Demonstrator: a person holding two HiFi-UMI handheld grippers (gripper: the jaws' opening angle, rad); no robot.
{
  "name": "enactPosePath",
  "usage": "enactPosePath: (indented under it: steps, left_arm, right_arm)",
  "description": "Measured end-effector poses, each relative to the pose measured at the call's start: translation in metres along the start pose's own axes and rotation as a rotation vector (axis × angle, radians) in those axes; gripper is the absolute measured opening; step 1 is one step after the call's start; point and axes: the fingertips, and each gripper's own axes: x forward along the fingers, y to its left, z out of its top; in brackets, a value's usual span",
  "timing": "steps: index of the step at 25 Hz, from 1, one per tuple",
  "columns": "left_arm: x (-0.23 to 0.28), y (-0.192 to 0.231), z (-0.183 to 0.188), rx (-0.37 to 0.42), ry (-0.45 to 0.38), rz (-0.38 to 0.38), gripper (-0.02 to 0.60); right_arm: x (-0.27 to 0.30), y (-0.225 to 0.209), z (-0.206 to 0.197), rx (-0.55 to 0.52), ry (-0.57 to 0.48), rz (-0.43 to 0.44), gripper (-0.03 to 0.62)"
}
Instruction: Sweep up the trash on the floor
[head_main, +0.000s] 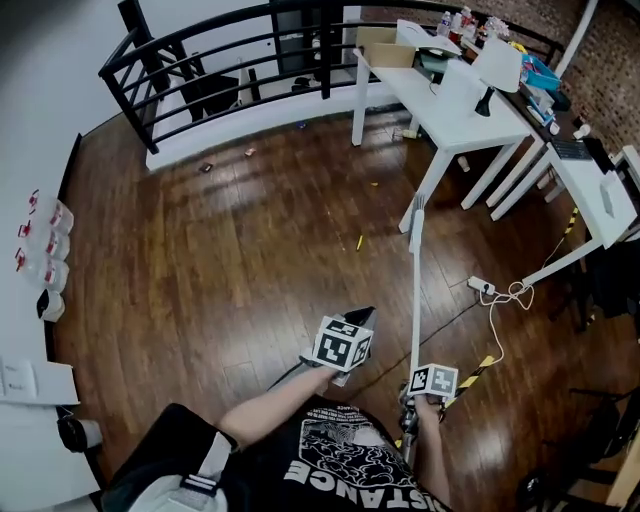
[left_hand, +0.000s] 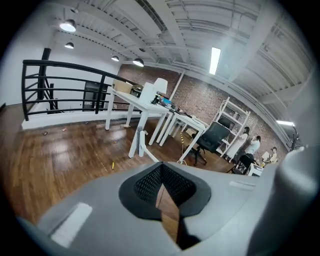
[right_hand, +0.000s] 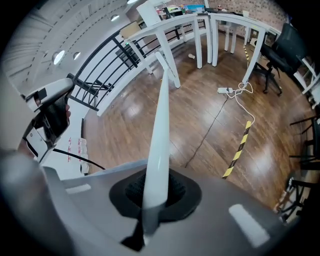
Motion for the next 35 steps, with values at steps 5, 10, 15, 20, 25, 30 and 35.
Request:
enactPosePath:
  steps: [5, 10, 15, 20, 25, 30, 35]
  left_arm:
    - [0.009, 0.071, 0.039, -0.022, -0.012, 0.029, 0.005]
    - [0.009, 0.123, 0.067, -0.053, -0.021, 0.034, 0.005]
    - [0.009, 0.160, 0.081, -0.062, -0.020, 0.047, 0.005]
    - [0.021, 0.192, 0.087, -0.080, -0.016, 0.051, 0.005]
    - [0.027, 0.230, 0.097, -0.099, -0.002, 0.077, 0.005]
    - [0.049, 0.269, 0.120, -0.103, 0.013, 0.086, 0.005]
    - [0.092, 0.307, 0.154, -0.056, 0.071, 0.073, 0.005]
  right_arm:
    - [0.023, 0.036, 0.051, 0.007, 0.024, -0.010, 0.000]
    - [0.036, 0.065, 0.086, 0.025, 0.062, -0.024, 0.000]
    - [0.059, 0.078, 0.106, 0.056, 0.096, -0.035, 0.000]
    - [0.092, 0.084, 0.117, 0.095, 0.150, -0.036, 0.000]
    - [0.122, 0.099, 0.127, 0.130, 0.228, -0.032, 0.000]
    - [0.149, 0.114, 0.151, 0.174, 0.293, -0.033, 0.000]
    - [0.172, 0.124, 0.185, 0.248, 0.364, -0.055, 0.000]
